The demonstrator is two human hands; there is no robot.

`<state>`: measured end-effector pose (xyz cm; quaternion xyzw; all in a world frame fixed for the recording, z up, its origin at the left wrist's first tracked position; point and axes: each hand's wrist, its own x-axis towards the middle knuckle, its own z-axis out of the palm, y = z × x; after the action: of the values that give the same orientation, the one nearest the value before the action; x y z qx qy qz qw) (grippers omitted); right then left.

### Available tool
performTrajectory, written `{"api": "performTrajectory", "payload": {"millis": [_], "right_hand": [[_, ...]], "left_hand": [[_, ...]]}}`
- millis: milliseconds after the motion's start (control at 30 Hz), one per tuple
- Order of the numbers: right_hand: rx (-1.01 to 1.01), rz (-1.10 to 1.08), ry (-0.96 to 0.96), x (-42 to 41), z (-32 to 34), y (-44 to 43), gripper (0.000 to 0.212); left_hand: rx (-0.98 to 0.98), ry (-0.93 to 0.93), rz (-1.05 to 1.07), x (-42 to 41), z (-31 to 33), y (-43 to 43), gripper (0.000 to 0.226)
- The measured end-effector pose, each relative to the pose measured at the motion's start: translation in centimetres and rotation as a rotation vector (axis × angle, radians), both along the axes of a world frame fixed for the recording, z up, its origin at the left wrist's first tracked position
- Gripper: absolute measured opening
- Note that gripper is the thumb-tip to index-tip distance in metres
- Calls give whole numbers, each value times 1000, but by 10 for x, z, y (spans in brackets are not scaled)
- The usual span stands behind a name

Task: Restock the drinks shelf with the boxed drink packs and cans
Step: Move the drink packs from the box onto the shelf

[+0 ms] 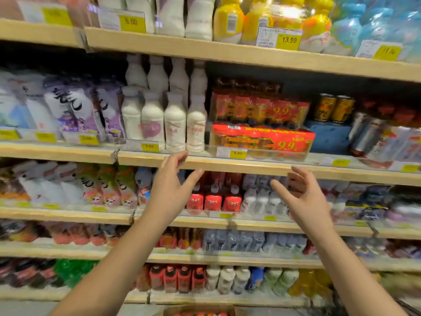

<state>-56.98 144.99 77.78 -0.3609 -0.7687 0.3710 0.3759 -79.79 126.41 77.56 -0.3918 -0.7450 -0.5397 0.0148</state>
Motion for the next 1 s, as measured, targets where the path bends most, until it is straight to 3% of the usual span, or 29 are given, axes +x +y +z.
{"api": "performTrajectory", "payload": {"millis": [267, 600, 800, 1000], "right_hand": [[-136, 41, -90, 21, -73, -69, 75], [-329, 115, -249, 20, -195, -70, 65], [-402, 106, -368, 11, -308, -60, 61], [-498, 90, -406, 2, -462, -51, 62]], "left_hand": [[-121, -166, -54, 17, -73, -53, 63], [-369, -365, -21, 28, -207, -68, 67], [-454, -485, 11, 40, -320, -65, 56], [-514, -531, 35, 32, -465, -62, 64]]}}
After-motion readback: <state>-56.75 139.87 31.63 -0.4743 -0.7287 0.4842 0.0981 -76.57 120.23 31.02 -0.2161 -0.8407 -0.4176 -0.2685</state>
